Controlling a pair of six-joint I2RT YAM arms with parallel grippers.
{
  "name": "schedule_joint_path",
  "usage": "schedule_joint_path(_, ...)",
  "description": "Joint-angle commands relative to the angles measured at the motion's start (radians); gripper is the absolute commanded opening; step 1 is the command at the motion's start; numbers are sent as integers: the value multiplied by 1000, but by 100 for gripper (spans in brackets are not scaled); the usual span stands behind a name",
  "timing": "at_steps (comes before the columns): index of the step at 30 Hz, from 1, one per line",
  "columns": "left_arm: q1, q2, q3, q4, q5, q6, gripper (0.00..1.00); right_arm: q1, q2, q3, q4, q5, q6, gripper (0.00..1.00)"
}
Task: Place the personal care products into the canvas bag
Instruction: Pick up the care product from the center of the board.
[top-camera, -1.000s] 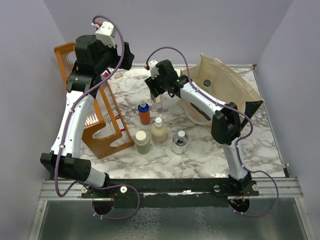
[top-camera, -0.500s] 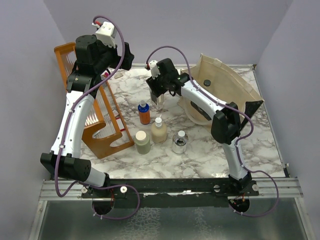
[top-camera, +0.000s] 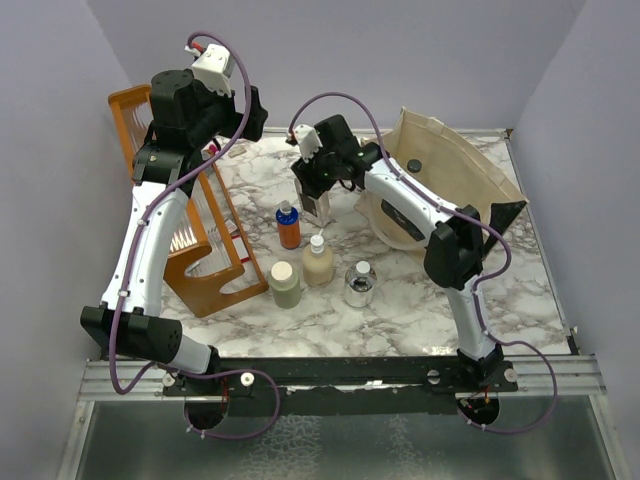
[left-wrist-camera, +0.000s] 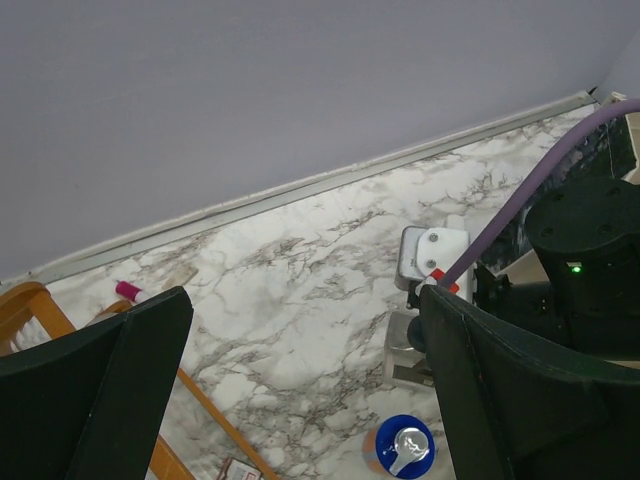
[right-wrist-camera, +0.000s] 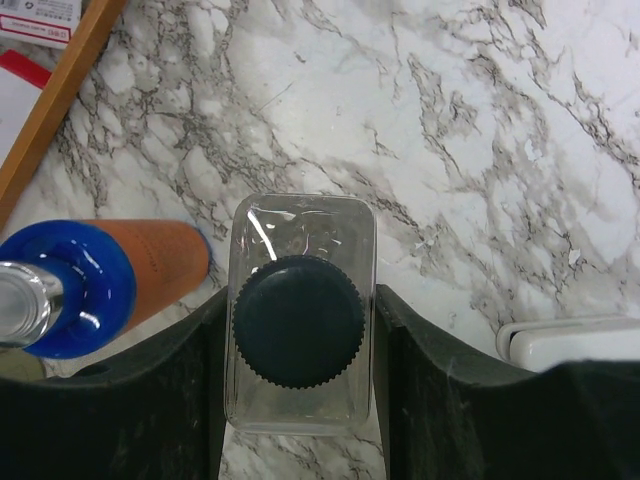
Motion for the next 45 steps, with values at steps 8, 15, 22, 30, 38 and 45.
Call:
schedule_joint_path(8, 5, -45, 5, 7, 58, 12, 99, -3, -163, -161, 141, -97, -99, 3)
schedule_joint_path(15, 5, -52, 2, 6, 67, 13, 99, -3, -216, -295, 197, -99, -97, 23)
schedule_joint_path(22, 5, -52, 4, 2, 81, 5, 99, -3, -233, -339, 214, -85, -74, 45)
schedule_joint_path(30, 5, -53, 8, 0, 94, 0, 99, -4, -225, -338, 222, -82, -57, 56)
schedule_joint_path(38, 5, -55, 4, 0, 101, -1, 99, -3, -210, -337, 228, -79, -47, 63)
schedule_joint_path(45, 5, -58, 3, -2, 103, 2, 99, -3, -190, -340, 220, -65, -34, 65)
